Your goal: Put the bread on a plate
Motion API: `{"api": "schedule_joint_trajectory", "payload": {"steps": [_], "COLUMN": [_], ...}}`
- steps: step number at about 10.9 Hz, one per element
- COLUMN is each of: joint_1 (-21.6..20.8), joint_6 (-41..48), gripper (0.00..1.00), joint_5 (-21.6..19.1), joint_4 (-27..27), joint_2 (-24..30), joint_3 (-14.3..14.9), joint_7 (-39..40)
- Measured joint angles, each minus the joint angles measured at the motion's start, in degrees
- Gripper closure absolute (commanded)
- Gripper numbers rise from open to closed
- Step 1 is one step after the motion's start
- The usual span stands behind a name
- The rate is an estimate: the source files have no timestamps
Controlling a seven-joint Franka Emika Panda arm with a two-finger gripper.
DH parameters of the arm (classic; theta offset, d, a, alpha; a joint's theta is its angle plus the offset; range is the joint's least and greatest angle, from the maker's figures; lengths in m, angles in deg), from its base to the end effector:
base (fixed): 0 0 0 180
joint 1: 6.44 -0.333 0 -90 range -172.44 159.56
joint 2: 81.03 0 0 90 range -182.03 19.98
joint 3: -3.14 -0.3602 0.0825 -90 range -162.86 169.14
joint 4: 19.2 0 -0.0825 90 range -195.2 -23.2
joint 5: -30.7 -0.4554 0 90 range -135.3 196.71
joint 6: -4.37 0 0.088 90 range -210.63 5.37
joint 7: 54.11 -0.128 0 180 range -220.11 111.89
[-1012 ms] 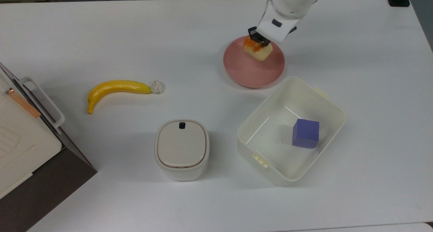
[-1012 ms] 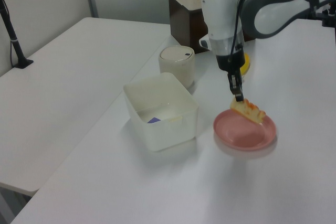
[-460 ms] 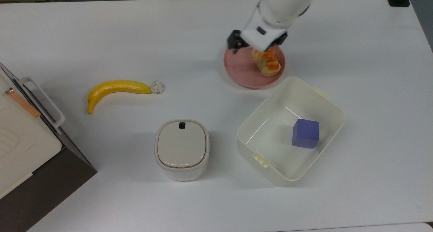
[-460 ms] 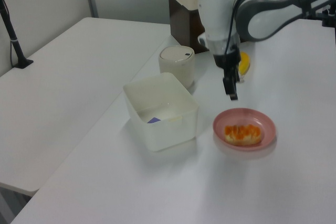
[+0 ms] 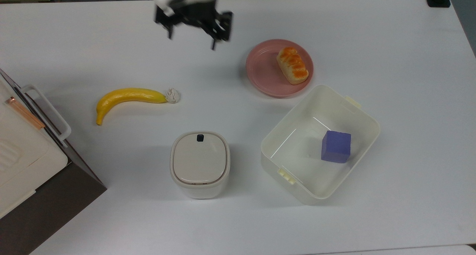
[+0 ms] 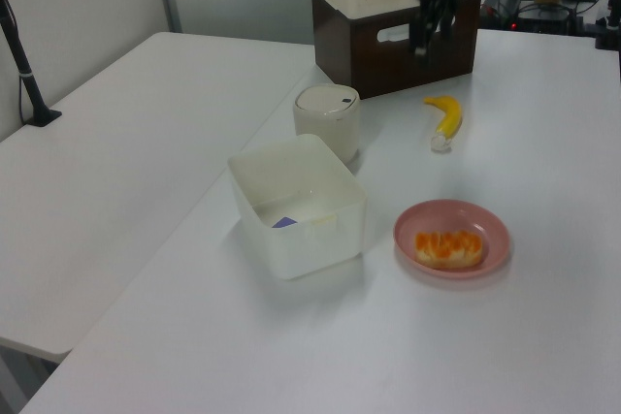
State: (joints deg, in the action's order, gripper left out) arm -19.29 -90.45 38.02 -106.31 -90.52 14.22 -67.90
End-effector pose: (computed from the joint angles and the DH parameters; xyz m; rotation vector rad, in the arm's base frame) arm 0.6859 0.0154 0.5770 2.9662 -0.2903 -0.0093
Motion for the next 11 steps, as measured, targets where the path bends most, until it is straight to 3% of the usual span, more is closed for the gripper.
{"api": "schedule_joint_trajectory", "payload": {"steps": [1, 4, 11], "joint_1": [0.1, 0.1, -1.0], "joint_6": [1.1, 1.3, 0.8], "gripper": [0.0, 0.0, 0.0], "joint_5": [-0.1, -5.9, -6.8], "joint_4": [0.3, 0.4, -0.4], "joint_2": [2.0, 5.5, 5.7], "joint_3": [2.2, 6.6, 6.8], "joint_7": [0.2, 4.7, 5.9]}}
